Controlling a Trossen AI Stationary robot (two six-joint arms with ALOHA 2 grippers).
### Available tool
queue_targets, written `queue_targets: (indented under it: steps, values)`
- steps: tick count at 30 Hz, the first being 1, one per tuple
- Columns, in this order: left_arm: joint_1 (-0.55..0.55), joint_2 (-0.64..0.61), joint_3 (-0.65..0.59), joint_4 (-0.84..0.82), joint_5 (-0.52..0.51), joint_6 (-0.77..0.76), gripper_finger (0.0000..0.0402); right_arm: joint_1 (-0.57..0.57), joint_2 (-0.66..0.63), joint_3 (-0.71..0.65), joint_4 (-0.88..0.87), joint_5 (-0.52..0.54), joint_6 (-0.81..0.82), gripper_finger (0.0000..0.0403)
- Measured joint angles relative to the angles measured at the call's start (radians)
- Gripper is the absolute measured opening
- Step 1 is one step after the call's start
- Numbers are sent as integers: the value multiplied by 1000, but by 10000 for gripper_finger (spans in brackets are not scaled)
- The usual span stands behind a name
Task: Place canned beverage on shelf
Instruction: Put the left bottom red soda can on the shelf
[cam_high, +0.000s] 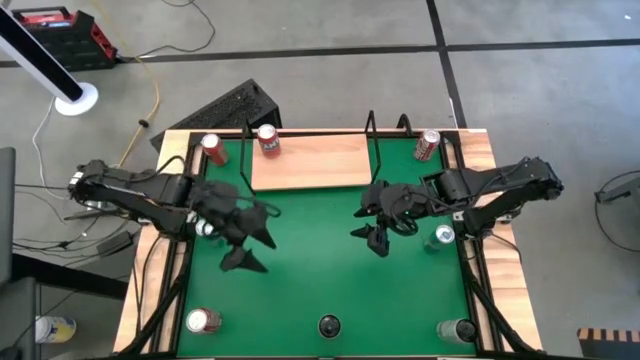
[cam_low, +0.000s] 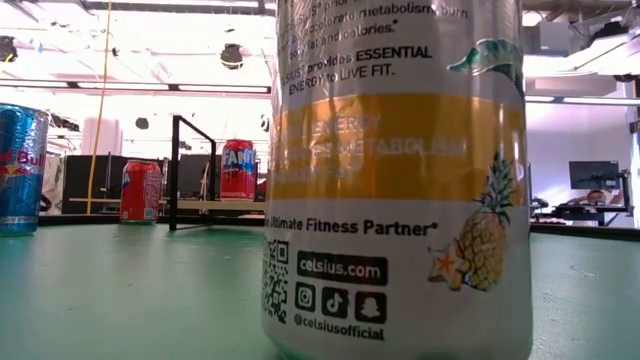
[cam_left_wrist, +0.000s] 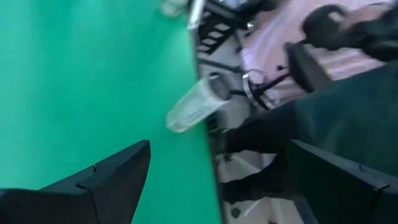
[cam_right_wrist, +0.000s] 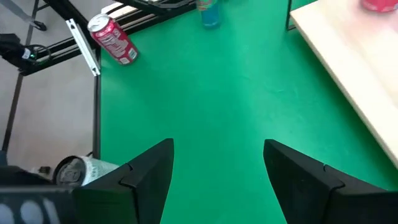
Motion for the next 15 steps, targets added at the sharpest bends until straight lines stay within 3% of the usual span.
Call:
queue_targets:
  steps: [9,15]
  values:
    - [-289,26,117,-126,-174,26,361,-66,0,0,6,-8,-69,275]
    - [-469,63,82,-270,-213,-178,361,-93,0,0,29,-11,-115,275]
